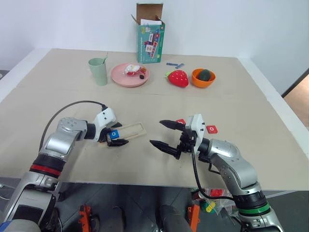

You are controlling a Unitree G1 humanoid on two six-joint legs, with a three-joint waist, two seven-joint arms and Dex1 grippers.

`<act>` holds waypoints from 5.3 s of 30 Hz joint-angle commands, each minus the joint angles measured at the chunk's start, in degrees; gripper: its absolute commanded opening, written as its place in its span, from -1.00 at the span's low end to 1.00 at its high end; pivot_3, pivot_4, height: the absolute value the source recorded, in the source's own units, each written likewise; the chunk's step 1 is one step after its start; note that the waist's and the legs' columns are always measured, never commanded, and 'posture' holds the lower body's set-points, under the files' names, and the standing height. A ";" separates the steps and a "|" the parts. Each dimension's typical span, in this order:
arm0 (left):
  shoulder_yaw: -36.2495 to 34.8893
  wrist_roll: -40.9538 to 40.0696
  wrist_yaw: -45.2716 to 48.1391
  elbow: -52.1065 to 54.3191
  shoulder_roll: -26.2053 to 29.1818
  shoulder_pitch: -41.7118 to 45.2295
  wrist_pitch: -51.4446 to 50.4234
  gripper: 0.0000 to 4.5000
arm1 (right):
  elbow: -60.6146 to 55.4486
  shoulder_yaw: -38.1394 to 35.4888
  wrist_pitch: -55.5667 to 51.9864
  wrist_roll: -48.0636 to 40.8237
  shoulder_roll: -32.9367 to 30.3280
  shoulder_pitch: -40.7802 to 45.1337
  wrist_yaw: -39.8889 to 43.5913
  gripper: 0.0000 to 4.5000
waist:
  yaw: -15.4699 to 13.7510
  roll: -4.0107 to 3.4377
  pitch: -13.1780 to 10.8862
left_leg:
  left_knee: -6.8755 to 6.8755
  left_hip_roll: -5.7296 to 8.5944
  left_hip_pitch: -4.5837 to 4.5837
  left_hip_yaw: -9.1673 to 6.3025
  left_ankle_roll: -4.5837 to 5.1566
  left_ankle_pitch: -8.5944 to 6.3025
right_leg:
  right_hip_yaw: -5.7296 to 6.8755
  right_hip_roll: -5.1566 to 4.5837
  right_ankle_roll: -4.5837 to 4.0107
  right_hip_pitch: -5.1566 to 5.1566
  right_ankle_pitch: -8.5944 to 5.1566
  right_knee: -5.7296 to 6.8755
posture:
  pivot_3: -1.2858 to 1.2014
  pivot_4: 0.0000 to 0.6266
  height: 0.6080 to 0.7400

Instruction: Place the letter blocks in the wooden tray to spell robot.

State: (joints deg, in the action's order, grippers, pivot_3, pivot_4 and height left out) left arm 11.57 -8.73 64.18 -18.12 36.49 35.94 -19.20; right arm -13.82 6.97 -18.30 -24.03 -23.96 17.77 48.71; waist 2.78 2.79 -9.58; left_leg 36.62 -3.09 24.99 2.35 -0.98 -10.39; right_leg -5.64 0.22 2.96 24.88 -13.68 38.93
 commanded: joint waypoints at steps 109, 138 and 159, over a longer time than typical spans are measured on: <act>-8.32 -11.37 -17.24 39.14 -9.99 -17.91 -5.93 1.00 | 19.36 -6.30 -18.20 13.53 5.88 11.21 -31.22 -0.13 | -0.02 -0.18 -0.08 | -0.15 -0.26 -0.44 -0.21 -0.01 0.00 | -0.07 0.41 -0.37 -0.49 -0.20 0.06 | 0.03 -0.52 1.00; -1.84 -10.35 -15.29 38.06 -9.64 -17.33 -3.64 1.00 | -30.62 -15.57 -40.73 15.28 15.13 -15.24 -48.92 -0.46 | 0.14 -0.27 -0.04 | -0.18 -0.23 -0.18 -0.20 -0.16 -0.01 | -0.19 0.40 -0.81 -0.05 -0.45 0.08 | 0.03 -0.52 1.00; 1.55 -9.57 -13.64 39.20 -8.64 -16.98 -3.17 1.00 | -24.60 -19.29 -38.45 11.73 10.26 -10.60 -42.37 0.78 | 0.11 -0.27 -0.05 | -0.24 -0.21 -0.16 -0.20 -0.15 -0.01 | -0.22 0.43 -0.77 -0.01 -0.45 0.08 | 0.03 -0.52 1.00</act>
State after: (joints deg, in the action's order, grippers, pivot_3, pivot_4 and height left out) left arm 13.09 -18.48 50.48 19.03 27.73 18.44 -23.53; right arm -35.11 -10.50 -55.72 -11.08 -13.03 6.07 5.50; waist 2.89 2.52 -9.62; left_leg 36.38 -3.30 24.83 2.15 -1.13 -10.40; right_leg -5.86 0.65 2.19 24.86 -14.13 39.01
